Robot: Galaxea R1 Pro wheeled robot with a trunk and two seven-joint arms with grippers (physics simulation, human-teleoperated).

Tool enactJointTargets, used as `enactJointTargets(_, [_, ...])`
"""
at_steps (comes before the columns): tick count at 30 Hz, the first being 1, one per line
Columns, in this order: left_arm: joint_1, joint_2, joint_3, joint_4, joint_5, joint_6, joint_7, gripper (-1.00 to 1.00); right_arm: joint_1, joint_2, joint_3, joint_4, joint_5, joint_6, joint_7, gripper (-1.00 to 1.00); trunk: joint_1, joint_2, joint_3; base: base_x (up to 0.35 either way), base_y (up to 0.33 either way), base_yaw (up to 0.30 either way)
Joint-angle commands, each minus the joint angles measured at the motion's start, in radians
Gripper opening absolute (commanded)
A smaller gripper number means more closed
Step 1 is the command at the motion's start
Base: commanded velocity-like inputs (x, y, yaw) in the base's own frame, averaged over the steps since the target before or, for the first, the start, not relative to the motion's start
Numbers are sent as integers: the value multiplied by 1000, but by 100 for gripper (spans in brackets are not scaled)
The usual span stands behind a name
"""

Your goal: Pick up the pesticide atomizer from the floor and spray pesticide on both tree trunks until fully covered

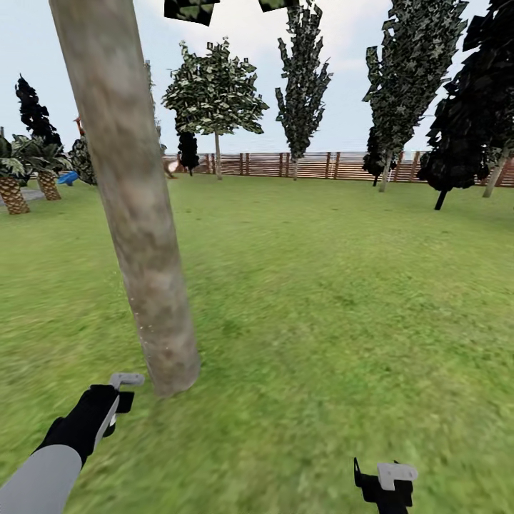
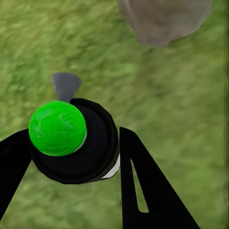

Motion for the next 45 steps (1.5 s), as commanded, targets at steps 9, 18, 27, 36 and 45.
enactJointTargets(9, [0, -1, 9, -4, 4, 2, 5, -100, 0, 0, 0, 0, 0, 0, 0, 100, 0, 0, 0, -43, -273, 0])
enactJointTargets(18, [2, -1, 8, 12, 76, 0, 12, -100, 0, 2, 0, 1, 0, 0, 0, 100, 0, 0, 0, 83, -251, 166])
enactJointTargets(27, [2, -2, 7, 13, 80, 0, 11, -100, 0, 2, 0, 1, 0, 1, 0, 100, 0, 0, 0, 163, -226, 241])
enactJointTargets(36, [2, -2, 7, 13, 80, 0, 10, -100, 0, 2, 0, 2, 0, 1, 0, 100, 0, 0, 0, 6, -270, 14])
enactJointTargets(45, [2, -1, 7, 13, 79, 0, 10, -100, 0, 2, 0, 2, 0, 0, 0, 100, 0, 0, 0, 0, -272, 227])
